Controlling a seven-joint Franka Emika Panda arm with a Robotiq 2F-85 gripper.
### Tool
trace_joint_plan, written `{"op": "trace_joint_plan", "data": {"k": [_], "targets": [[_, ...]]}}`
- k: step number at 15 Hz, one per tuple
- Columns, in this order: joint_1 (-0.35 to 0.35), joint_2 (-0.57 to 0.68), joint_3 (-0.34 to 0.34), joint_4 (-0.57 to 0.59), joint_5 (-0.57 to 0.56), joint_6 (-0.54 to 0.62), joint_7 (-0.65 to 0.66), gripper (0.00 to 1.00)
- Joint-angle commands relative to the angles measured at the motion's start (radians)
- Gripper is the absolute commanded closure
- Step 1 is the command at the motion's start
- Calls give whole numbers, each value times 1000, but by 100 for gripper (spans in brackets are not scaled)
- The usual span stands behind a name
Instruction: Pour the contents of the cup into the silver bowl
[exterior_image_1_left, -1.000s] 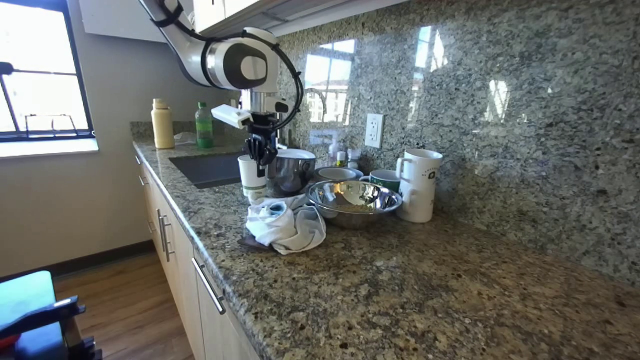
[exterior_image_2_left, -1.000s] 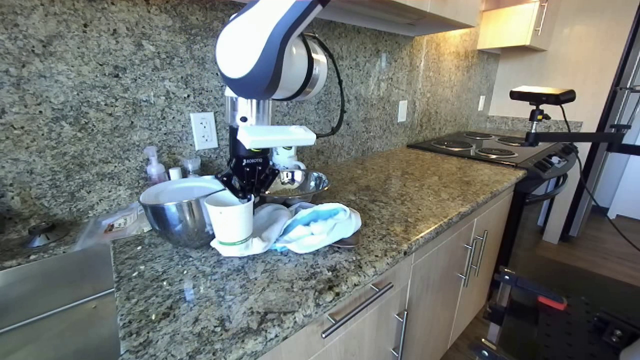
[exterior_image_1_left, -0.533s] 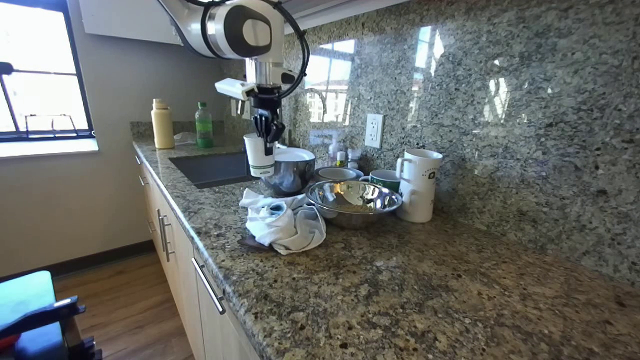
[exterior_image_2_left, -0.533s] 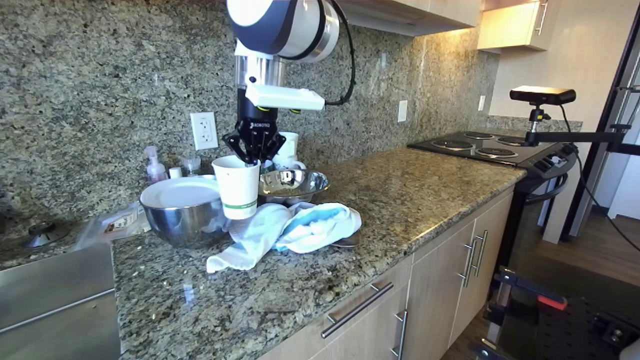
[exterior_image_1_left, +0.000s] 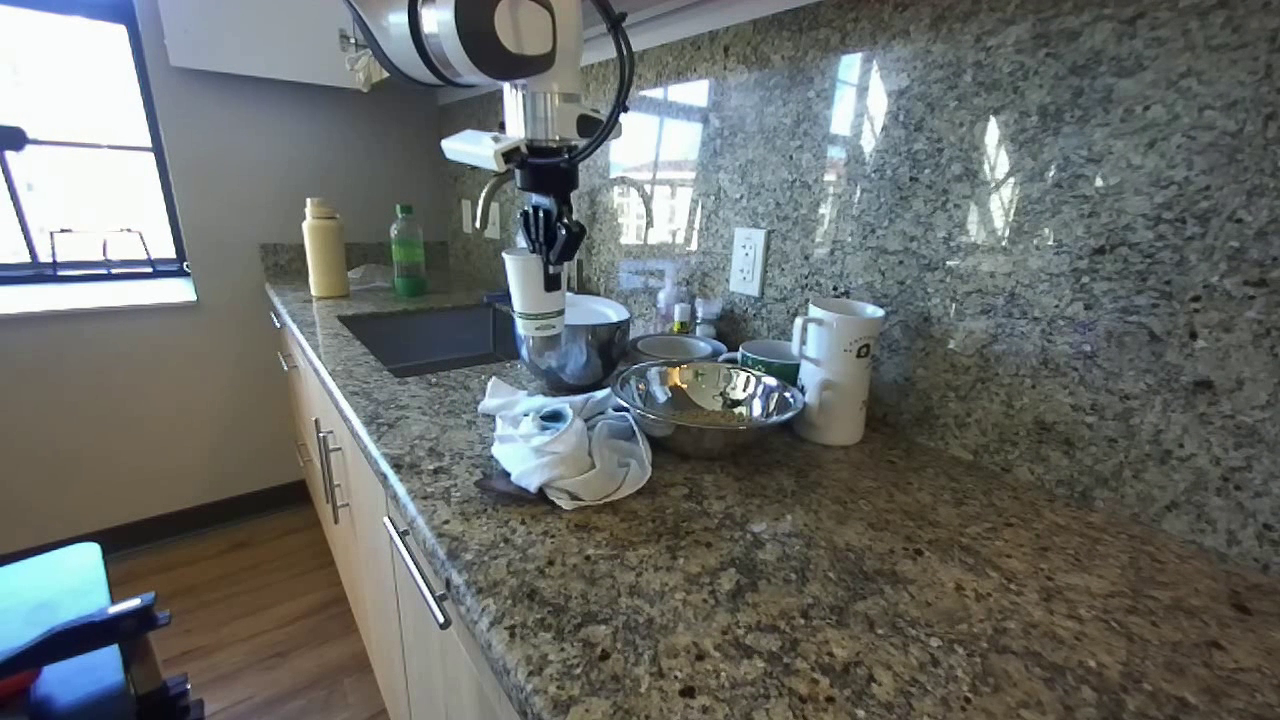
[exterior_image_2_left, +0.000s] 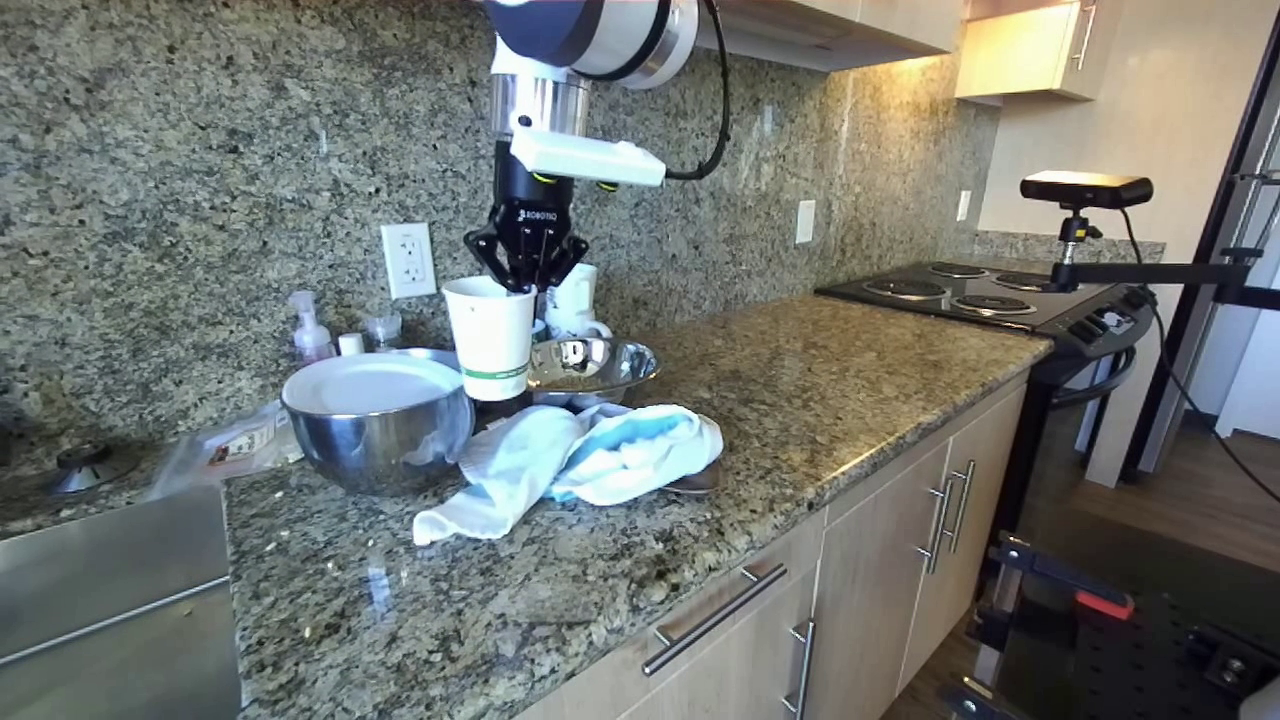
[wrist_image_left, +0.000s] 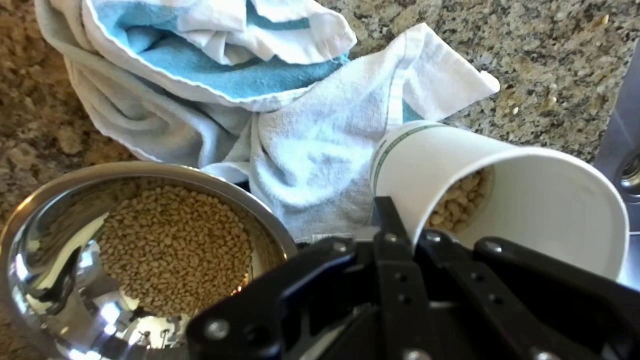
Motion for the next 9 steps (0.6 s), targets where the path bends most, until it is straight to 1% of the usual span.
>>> {"op": "trace_joint_plan", "data": {"k": [1,5,9], "targets": [[-2,3,5,2,-2,-2,1,99],[-6,5,4,4,2,-1,3,100],[-22,14,-22,18,4,2,36,100]]}}
